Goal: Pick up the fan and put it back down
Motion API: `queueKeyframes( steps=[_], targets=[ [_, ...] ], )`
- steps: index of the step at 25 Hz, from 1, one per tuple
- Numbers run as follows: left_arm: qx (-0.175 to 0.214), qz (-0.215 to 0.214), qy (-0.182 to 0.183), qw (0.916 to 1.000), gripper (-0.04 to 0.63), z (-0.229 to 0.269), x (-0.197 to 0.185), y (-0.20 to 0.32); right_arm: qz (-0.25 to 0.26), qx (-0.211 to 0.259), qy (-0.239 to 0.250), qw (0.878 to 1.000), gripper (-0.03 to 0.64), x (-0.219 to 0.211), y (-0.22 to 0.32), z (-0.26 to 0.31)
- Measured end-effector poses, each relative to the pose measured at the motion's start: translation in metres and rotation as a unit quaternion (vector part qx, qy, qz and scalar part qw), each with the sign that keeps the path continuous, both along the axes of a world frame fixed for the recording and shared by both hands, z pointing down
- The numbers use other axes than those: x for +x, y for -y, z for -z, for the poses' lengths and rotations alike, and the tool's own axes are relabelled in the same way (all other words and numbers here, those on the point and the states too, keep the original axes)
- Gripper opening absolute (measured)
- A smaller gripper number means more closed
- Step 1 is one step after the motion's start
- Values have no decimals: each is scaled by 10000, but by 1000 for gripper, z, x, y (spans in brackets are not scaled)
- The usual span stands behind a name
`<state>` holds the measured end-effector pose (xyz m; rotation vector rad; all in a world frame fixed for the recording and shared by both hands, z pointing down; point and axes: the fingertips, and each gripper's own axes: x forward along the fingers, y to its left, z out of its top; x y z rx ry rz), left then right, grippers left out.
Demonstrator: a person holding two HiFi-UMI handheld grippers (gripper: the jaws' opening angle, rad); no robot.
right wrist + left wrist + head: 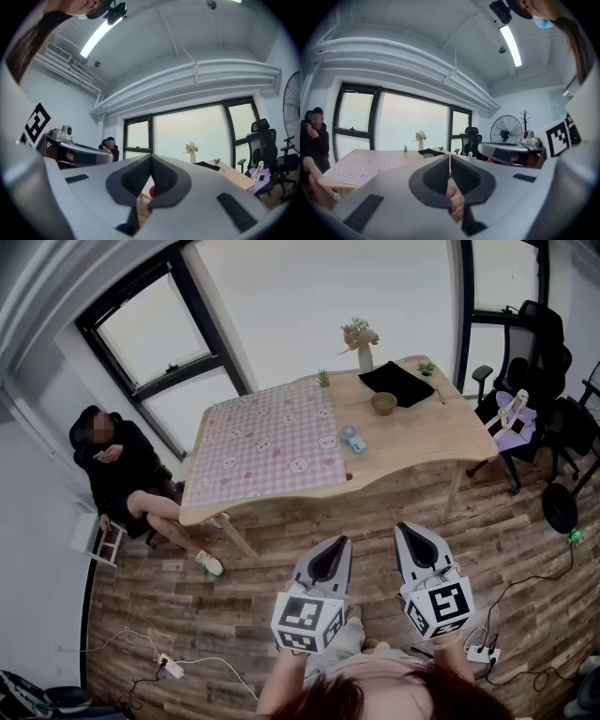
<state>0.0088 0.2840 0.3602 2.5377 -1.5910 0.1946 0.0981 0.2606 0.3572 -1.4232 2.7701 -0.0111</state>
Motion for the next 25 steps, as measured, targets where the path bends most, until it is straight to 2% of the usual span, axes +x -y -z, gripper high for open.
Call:
queueKeyframes(
  steps=[12, 25],
  targets=[
    [65, -106, -1, 9999, 14, -4, 8, 38, 55, -25, 1, 10000, 0, -1, 31, -4],
    [30, -148, -89, 9998, 14, -10, -16, 113, 94, 36, -166, 9998, 0, -25, 102, -6]
  ],
)
